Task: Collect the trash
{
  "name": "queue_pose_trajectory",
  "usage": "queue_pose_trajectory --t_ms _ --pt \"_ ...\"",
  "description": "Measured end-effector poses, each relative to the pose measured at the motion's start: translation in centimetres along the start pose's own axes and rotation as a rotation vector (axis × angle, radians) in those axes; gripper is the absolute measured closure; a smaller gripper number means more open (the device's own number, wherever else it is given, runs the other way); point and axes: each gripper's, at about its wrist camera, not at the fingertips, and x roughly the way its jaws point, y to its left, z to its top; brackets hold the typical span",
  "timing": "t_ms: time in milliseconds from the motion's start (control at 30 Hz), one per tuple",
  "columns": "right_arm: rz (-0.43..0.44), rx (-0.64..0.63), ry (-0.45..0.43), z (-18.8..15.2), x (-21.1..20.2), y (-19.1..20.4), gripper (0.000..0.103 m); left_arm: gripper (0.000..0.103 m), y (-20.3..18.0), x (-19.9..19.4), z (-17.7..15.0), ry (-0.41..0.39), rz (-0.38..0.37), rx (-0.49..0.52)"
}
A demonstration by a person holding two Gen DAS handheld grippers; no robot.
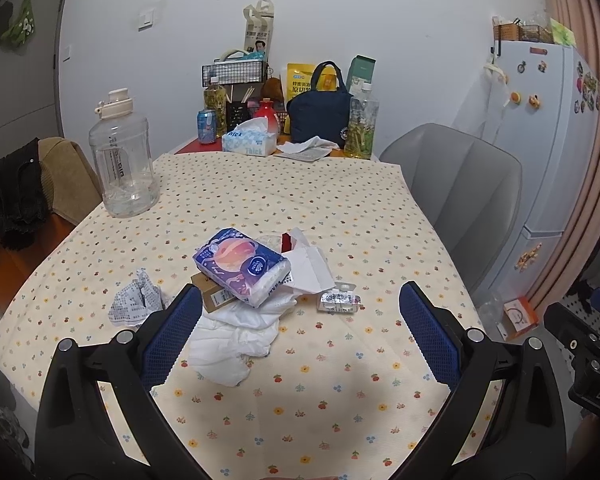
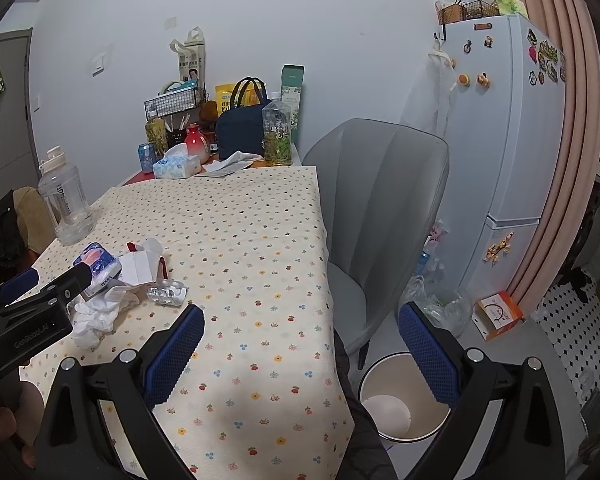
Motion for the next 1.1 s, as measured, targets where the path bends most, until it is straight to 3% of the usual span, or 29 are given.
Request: queue_pose_trajectory --t_ms 1100 --pt "0.0 -0.004 -0.011 0.06 -0.18 0.16 0.008 0.006 0.51 -0.1 0.02 0.004 -0.001 -0.01"
